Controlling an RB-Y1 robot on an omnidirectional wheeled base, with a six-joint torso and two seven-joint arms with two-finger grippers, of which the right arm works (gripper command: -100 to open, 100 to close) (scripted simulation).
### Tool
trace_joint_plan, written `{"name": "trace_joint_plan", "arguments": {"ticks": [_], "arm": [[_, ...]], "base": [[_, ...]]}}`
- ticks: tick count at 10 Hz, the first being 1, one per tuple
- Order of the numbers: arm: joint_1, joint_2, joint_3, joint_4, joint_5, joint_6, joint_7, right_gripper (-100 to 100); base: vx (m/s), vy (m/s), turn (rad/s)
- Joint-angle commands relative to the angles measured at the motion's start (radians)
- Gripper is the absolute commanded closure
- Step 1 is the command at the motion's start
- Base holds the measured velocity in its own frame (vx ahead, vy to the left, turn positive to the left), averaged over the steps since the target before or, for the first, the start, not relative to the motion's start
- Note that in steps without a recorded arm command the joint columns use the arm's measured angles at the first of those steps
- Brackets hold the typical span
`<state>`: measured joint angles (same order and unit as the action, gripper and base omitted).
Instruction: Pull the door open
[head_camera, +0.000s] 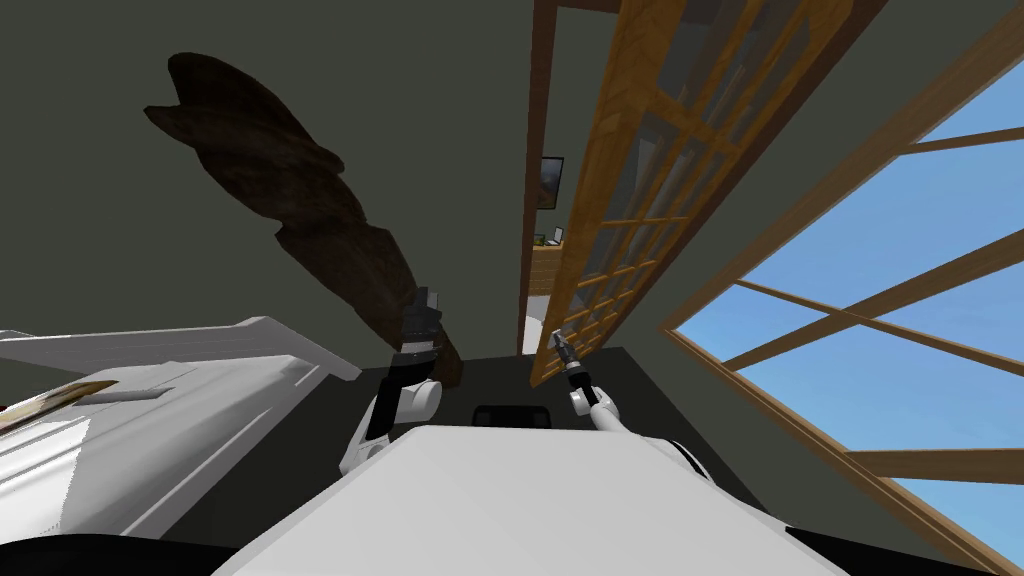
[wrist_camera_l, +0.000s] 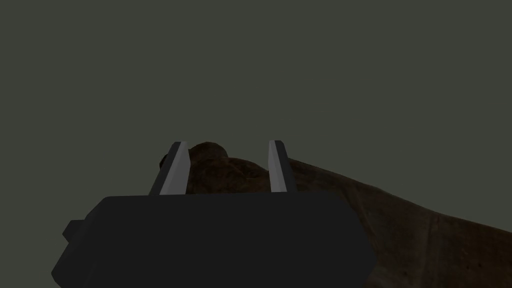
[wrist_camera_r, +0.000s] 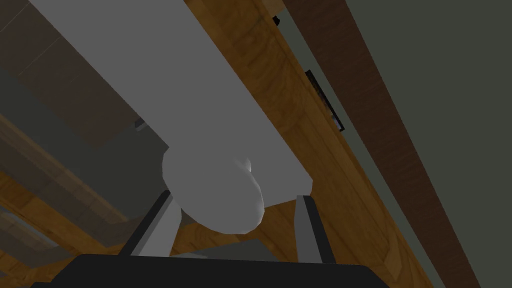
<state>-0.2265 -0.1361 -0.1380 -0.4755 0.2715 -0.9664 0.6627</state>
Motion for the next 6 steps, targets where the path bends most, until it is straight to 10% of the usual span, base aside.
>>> {"name": "trace_joint_plan", "arguments": {"ticks": [1, 6], "arm": [[0.029, 0.019, 0.020, -0.039, 0.006, 0.023, -0.037, 100], [0.030, 0.012, 0.027, -0.035, -0.029, 0.024, -0.146, 100]], "base": [[-0.032, -0.043, 0.056], [-0.031, -0.038, 0.080]]}}
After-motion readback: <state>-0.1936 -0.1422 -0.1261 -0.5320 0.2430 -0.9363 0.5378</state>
